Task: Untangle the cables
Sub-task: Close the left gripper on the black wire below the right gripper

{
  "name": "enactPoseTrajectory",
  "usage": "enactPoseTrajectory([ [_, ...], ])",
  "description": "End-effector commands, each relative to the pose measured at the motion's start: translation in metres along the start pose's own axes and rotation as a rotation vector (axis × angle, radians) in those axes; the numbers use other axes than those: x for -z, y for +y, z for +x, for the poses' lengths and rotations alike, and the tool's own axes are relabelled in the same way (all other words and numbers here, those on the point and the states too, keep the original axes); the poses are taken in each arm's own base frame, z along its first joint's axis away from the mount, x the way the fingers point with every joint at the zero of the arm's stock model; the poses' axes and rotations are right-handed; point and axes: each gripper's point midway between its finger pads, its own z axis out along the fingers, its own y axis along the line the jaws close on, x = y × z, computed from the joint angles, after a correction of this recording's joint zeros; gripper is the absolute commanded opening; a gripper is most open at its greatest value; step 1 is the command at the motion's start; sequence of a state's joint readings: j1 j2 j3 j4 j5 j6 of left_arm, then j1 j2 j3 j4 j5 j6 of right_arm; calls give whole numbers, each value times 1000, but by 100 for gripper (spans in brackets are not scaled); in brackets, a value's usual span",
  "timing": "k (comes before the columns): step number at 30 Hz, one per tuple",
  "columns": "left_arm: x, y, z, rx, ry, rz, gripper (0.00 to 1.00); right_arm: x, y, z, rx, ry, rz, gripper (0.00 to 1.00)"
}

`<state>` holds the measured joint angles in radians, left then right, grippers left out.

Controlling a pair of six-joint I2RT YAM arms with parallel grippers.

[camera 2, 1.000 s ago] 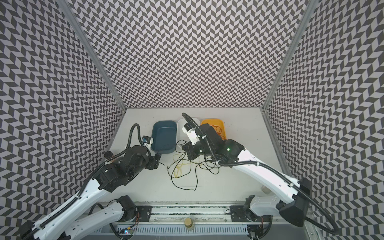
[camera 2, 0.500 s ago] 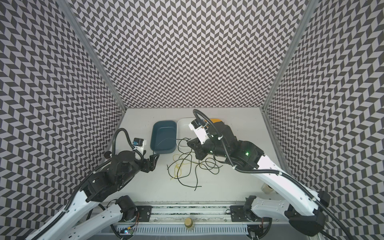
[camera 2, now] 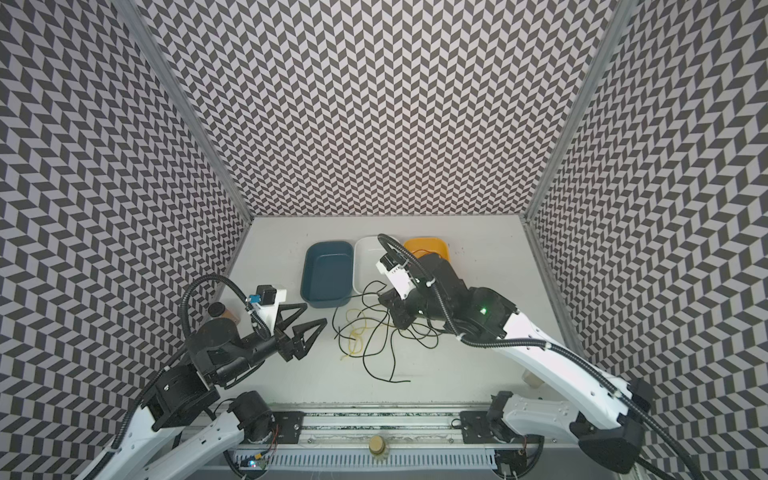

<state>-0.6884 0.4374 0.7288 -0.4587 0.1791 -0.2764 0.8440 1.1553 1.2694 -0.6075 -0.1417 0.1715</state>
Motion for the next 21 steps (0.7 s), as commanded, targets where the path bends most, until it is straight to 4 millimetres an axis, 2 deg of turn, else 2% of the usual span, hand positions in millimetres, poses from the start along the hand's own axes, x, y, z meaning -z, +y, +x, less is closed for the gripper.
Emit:
enactPoseTrajectory([
  [1, -2, -13, -10, -31, -28, 68, 86, 9, 8, -9, 38, -46, -44, 0],
  [7, -33, -24, 3, -36, 153, 141, 86, 13, 20, -4, 76, -38, -118, 0],
  [10, -40, -21, 5, -53, 196, 130, 85, 14, 25, 2, 95, -28, -150, 0],
  [15, -47, -31, 7, -54, 237, 192, 80, 11, 26, 8, 104, -14, -166, 0],
  [17, -50, -33, 9, -52, 257, 206, 72, 10, 27, 10, 106, -9, -176, 0],
  [21, -54, -35, 12, -49, 266, 226, 47, 7, 27, 13, 107, -4, -179, 0],
])
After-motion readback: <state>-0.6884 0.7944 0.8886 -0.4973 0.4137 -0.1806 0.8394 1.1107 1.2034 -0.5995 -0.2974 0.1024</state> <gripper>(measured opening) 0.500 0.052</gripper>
